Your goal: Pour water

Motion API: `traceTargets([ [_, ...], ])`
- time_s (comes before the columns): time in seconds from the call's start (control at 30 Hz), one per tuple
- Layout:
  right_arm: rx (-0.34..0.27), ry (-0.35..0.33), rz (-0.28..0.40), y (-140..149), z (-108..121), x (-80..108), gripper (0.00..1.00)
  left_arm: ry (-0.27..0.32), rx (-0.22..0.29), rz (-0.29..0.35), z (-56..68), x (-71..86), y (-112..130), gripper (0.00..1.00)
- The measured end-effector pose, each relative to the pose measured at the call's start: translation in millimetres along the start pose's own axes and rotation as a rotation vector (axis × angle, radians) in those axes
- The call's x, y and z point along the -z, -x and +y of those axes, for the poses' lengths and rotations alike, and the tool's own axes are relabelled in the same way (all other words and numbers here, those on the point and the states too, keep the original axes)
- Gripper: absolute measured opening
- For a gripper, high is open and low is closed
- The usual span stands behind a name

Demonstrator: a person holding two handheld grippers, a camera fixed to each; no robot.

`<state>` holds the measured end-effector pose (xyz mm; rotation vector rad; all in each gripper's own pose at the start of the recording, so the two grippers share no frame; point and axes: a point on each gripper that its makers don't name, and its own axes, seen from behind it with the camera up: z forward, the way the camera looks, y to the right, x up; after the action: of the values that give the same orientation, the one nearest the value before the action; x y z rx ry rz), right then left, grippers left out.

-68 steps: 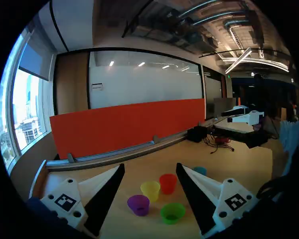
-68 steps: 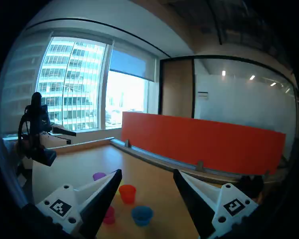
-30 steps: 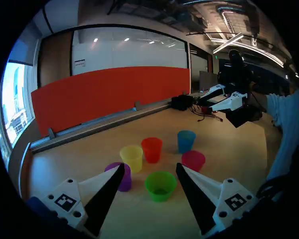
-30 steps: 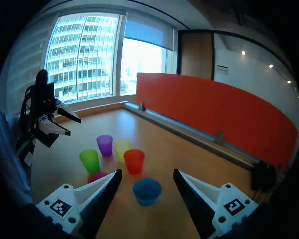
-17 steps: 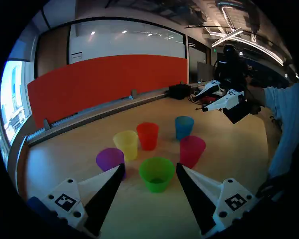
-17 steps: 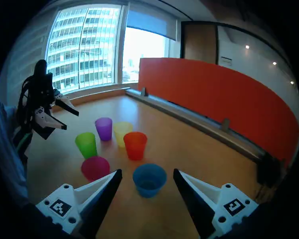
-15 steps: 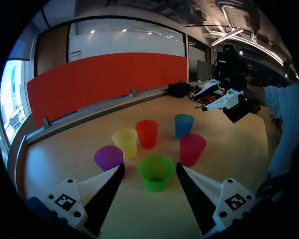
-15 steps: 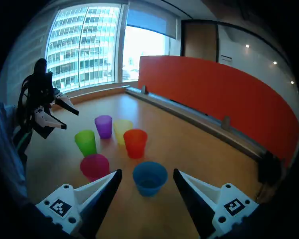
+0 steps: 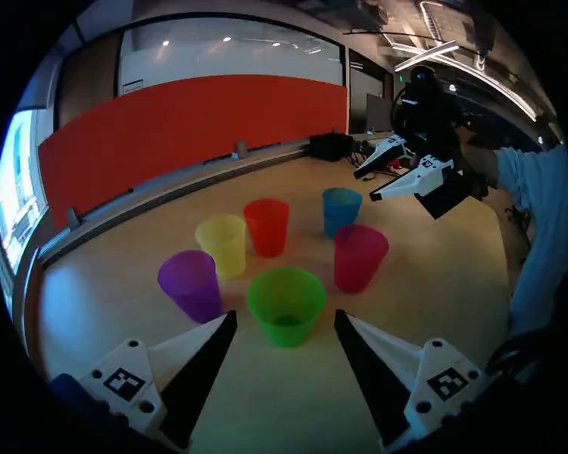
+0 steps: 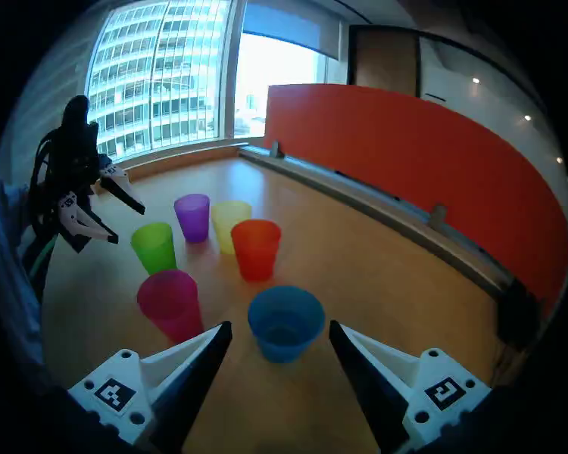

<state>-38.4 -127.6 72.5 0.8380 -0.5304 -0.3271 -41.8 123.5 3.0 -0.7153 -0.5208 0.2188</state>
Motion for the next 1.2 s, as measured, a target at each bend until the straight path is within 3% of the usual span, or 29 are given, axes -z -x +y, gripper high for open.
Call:
traceTargets([
  [0.67, 0.021, 0.006, -0.076, 26.2, 4.7, -31.0, 1.00, 0.013, -0.026, -0.095, 0.7, -33.8, 28.2, 0.96],
  [1.2, 0.017, -0.005, -0.090, 26.4, 6.3, -53.0, 1.00, 0.023, -0.003, -0.106, -0.8, -58.8, 20.0, 0.96],
])
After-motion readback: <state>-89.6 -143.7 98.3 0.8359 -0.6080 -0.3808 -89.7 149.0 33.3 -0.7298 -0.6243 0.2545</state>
